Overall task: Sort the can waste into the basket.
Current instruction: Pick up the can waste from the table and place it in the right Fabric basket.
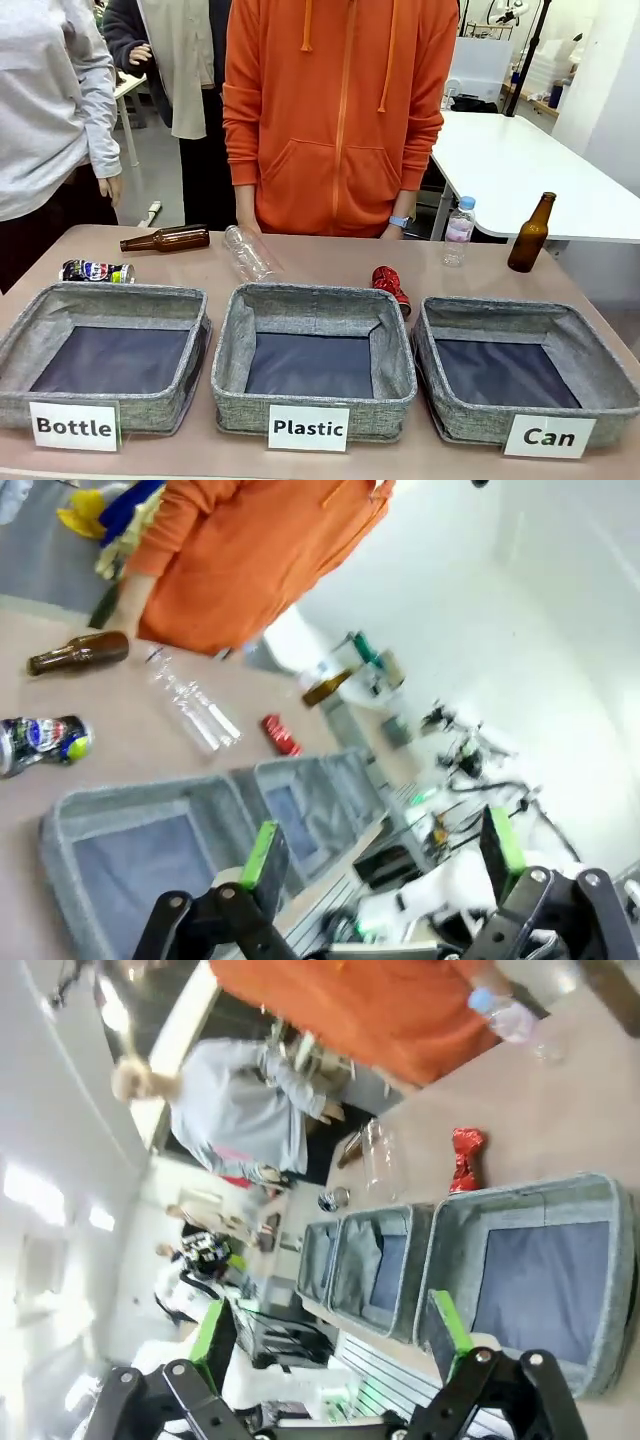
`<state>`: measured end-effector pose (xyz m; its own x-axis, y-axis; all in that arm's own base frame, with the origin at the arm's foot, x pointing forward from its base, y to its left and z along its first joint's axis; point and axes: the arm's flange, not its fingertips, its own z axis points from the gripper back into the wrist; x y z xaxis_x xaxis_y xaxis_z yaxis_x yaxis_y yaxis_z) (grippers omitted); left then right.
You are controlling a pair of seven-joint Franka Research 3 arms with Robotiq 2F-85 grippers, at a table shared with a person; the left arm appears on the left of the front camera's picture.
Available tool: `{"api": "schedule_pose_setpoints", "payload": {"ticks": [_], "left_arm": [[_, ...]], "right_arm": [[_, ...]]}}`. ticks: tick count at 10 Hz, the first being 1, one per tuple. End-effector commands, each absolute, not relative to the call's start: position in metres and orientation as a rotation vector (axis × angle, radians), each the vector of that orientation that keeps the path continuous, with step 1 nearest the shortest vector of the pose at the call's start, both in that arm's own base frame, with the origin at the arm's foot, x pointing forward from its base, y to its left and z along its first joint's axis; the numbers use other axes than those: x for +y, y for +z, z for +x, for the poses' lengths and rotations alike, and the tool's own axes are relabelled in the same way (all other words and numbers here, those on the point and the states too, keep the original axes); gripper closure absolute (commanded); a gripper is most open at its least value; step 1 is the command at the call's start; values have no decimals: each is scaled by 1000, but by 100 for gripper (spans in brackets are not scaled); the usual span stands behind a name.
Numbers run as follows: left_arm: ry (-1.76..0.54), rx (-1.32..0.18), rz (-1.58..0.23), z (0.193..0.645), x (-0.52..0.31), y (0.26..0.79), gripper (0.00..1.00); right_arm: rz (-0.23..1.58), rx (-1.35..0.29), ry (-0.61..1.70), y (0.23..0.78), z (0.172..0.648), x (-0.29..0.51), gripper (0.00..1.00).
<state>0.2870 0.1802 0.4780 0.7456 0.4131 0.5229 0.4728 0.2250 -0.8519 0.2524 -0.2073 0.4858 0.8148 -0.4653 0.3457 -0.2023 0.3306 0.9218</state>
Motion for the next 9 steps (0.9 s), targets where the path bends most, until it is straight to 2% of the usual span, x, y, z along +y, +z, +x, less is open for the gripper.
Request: {"api": "schedule_pose_setpoints", "payload": {"ticks": [1, 2, 3, 9], "left_arm": [[-33, -833, -1426, 300, 135, 482, 0], [-3, -851, -1379, 304, 109, 486, 0], [-6, -812, -1437, 302, 165, 479, 0], [-6, -812, -1437, 302, 165, 479, 0]], "right_arm": [[1318, -666, -237, 455, 249, -209, 0], [1317, -665, -265, 446, 248, -213, 0], [1280, -644, -239, 468, 251, -220, 0], [1280, -644, -239, 468, 251, -220, 0]]}}
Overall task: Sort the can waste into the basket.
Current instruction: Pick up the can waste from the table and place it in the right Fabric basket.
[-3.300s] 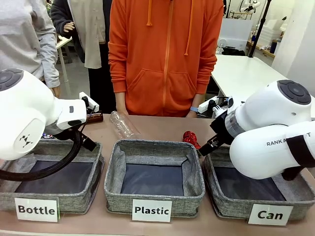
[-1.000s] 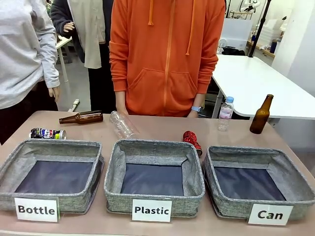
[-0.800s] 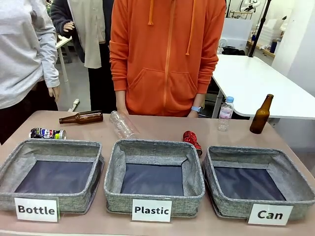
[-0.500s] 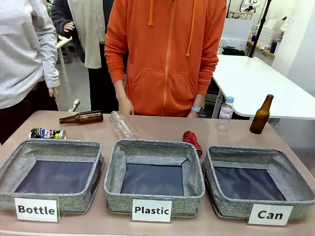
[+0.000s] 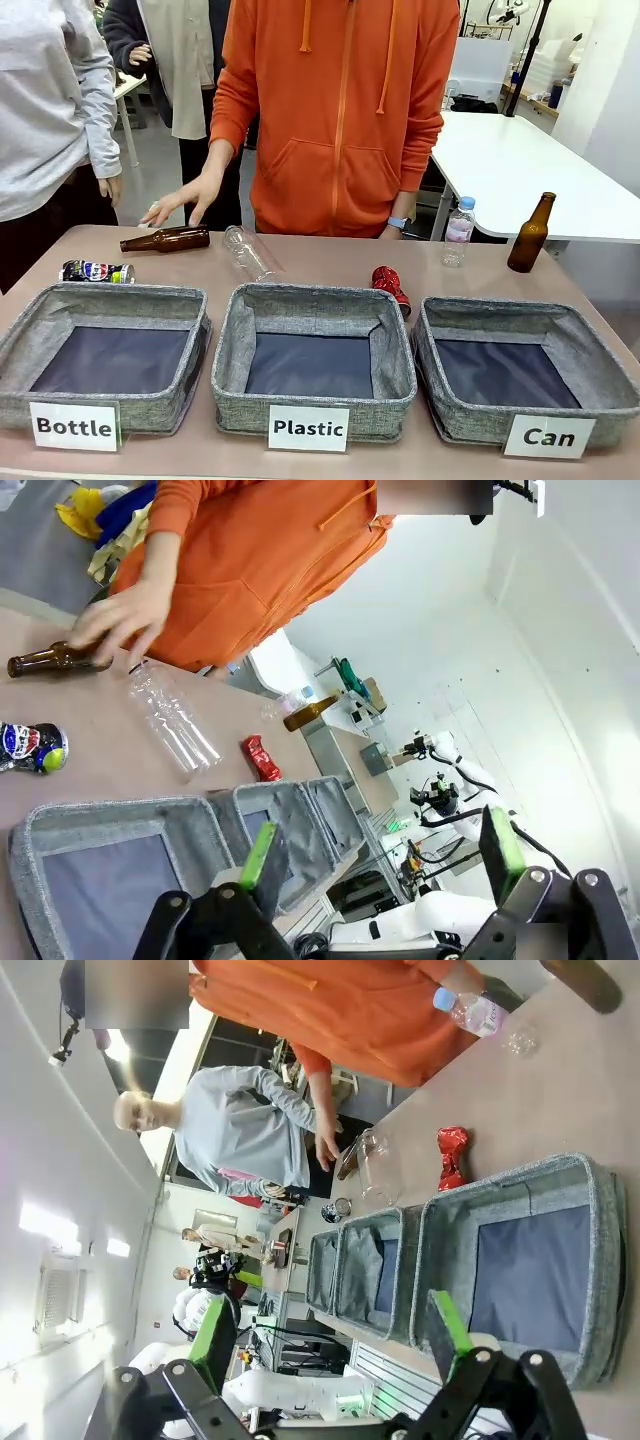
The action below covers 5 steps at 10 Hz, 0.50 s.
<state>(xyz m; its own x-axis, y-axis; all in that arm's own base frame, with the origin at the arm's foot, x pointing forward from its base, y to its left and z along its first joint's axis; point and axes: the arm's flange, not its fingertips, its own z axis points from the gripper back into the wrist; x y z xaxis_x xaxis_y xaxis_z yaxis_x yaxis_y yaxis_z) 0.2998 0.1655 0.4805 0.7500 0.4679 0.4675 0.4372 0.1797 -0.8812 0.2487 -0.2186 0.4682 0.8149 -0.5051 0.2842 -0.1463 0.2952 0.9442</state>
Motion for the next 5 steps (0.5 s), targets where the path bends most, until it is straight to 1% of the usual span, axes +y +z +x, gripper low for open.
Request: {"api": "schedule_pose_setpoints", "payload": {"ticks": [1, 2, 3, 5], "left_arm": [[-6, -812, -1437, 302, 165, 479, 0], [-6, -812, -1437, 302, 165, 479, 0], [-6, -812, -1437, 302, 165, 479, 0], [-6, -812, -1437, 302, 165, 479, 0]], "right_arm": [[1280, -644, -239, 468, 251, -220, 0], [1269, -611, -259, 468, 249, -219, 0], [1143, -611, -242, 477, 255, -200, 0], [896, -562, -105, 519, 297, -127, 0]]}}
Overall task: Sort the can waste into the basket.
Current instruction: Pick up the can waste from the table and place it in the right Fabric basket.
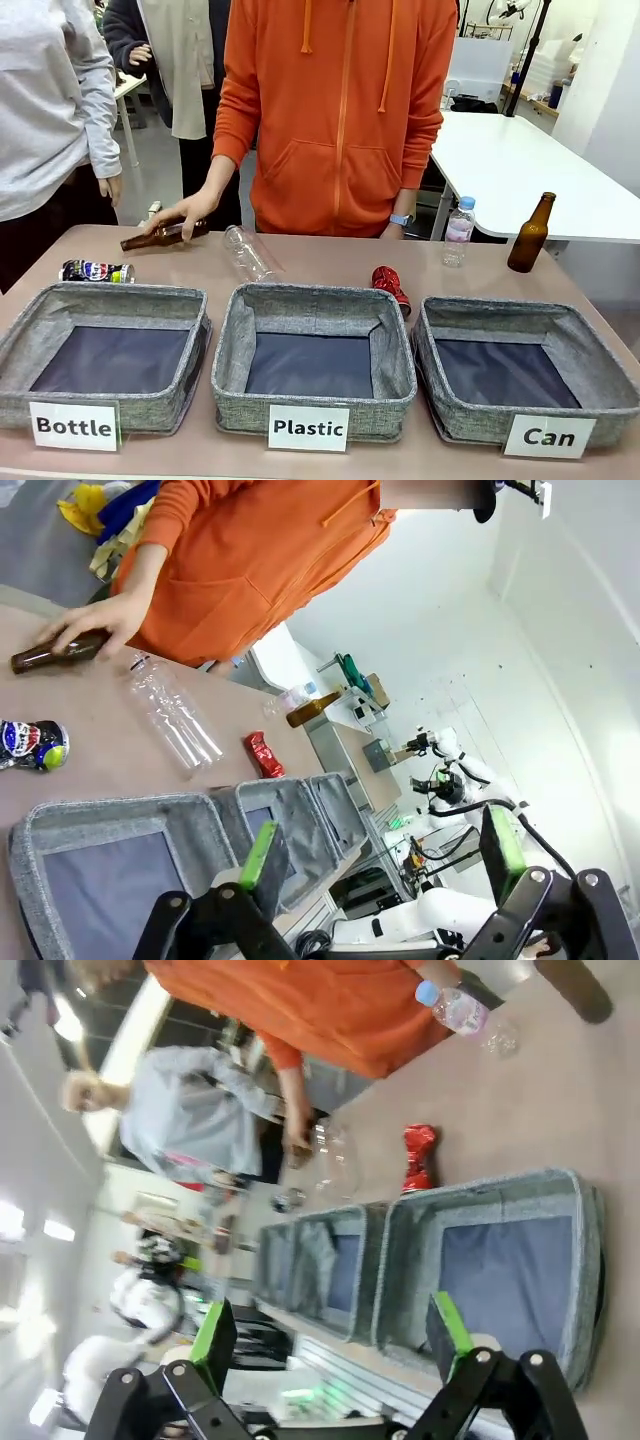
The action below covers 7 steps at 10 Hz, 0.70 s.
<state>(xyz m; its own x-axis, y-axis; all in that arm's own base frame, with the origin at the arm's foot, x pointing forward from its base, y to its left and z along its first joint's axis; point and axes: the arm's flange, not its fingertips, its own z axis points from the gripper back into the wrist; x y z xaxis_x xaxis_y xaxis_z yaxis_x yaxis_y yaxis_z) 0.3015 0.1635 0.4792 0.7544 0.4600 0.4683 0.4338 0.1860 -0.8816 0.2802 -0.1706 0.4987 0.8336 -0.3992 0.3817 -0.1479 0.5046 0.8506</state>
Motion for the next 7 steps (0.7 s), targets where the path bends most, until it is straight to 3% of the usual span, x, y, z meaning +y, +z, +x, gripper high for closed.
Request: {"api": "schedule_pose_setpoints", "payload": {"ticks": [1, 3, 7], "left_arm": [[-6, -812, -1437, 302, 165, 479, 0], [-6, -812, -1437, 302, 165, 479, 0], [-6, -812, -1437, 302, 165, 479, 0]], "right_arm": [[761, -520, -21, 539, 326, -78, 0], [545, -457, 97, 553, 366, 10, 0], [198, -324, 239, 525, 423, 144, 0]]}}
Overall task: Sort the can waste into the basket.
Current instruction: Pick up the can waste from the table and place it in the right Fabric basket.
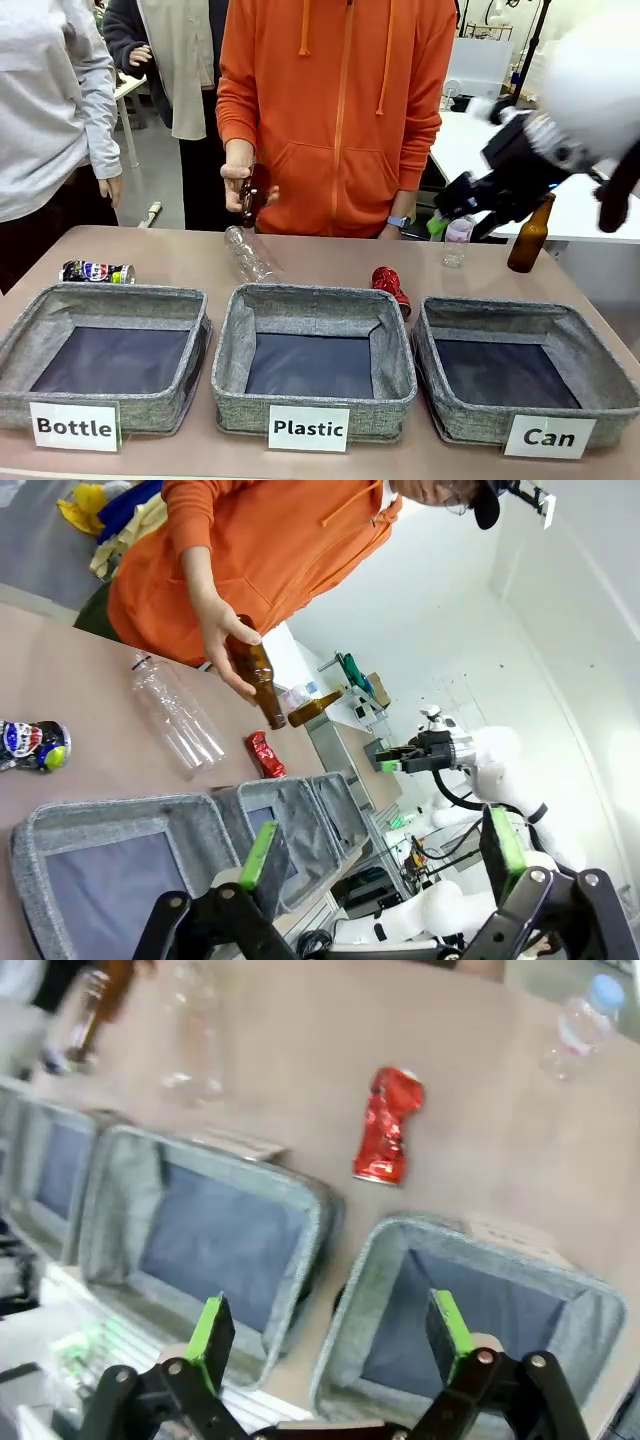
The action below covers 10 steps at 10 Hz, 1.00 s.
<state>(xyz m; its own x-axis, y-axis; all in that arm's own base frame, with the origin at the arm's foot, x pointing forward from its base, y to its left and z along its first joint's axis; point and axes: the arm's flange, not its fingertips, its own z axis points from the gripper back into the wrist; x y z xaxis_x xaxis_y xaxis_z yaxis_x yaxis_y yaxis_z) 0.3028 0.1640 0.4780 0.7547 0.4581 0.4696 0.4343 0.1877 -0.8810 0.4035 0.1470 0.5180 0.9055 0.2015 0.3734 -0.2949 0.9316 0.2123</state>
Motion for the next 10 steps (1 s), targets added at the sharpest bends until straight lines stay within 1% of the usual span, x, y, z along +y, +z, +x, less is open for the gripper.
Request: {"api": "schedule_pose_setpoints", "payload": {"ticks": [1, 2, 4, 5, 6, 7, 8, 9, 10], "left_arm": [[-6, -812, -1437, 302, 165, 479, 0], [-6, -812, -1437, 302, 165, 479, 0], [-6, -812, -1437, 302, 165, 479, 0], [-6, -812, -1437, 302, 165, 479, 0], [-6, -812, -1437, 302, 165, 479, 0], [19, -786, -1427, 302, 164, 478, 0], [-3, -765, -1354, 271, 184, 505, 0], [-41, -723, -1258, 242, 209, 518, 0], [-81, -647, -1188, 216, 233, 523, 0]], "right_arm": [[246, -342, 236, 529, 417, 142, 0], [269, -355, 260, 518, 403, 147, 0], [269, -355, 260, 518, 403, 147, 0], [250, -331, 277, 512, 414, 150, 0], [262, -336, 213, 504, 436, 154, 0], [241, -297, 182, 495, 463, 164, 0], [209, -256, 161, 486, 479, 173, 0], [148, -241, 96, 474, 494, 180, 0], [112, -223, 69, 460, 505, 185, 0]]}}
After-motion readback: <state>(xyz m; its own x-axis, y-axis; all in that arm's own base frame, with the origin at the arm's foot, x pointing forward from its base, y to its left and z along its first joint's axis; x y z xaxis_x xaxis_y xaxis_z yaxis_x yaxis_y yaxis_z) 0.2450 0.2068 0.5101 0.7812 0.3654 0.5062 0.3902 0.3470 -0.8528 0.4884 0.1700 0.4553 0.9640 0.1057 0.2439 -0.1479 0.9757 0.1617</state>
